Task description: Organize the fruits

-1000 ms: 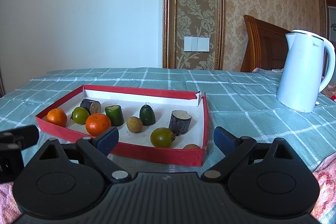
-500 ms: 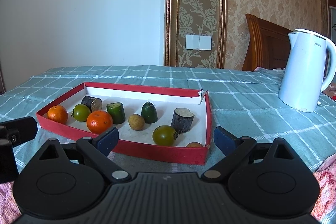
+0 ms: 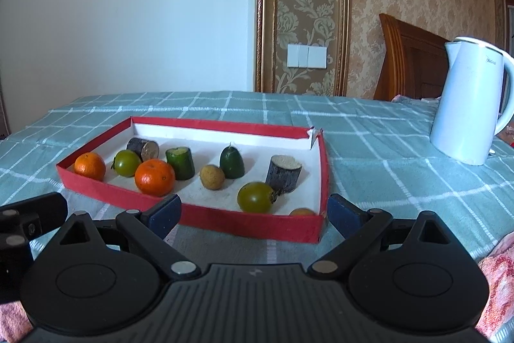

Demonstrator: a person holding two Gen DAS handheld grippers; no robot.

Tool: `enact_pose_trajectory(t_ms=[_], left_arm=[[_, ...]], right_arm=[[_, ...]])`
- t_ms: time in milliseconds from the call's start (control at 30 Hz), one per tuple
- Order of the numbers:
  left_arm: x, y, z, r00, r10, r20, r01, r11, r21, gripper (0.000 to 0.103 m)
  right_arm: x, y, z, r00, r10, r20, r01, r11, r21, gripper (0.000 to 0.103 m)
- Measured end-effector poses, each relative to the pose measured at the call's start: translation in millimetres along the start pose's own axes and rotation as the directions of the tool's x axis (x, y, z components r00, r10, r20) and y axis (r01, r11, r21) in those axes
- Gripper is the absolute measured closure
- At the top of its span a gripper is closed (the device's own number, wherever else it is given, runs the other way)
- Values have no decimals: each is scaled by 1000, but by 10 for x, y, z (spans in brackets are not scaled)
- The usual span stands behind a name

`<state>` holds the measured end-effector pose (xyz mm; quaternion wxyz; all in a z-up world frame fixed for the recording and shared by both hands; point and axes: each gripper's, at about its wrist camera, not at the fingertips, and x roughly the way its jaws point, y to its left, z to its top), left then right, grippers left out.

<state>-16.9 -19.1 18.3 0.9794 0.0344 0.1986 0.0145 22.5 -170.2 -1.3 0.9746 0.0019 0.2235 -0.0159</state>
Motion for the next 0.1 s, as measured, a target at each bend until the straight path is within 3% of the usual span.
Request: enact_pose_trajectory(t_ms=[100], left_arm=[[-2,7,-35,1000,8,1,-8,1000,16,0]], right_arm=[[0,20,-36,1000,6,-17,-6,1000,-5,5]])
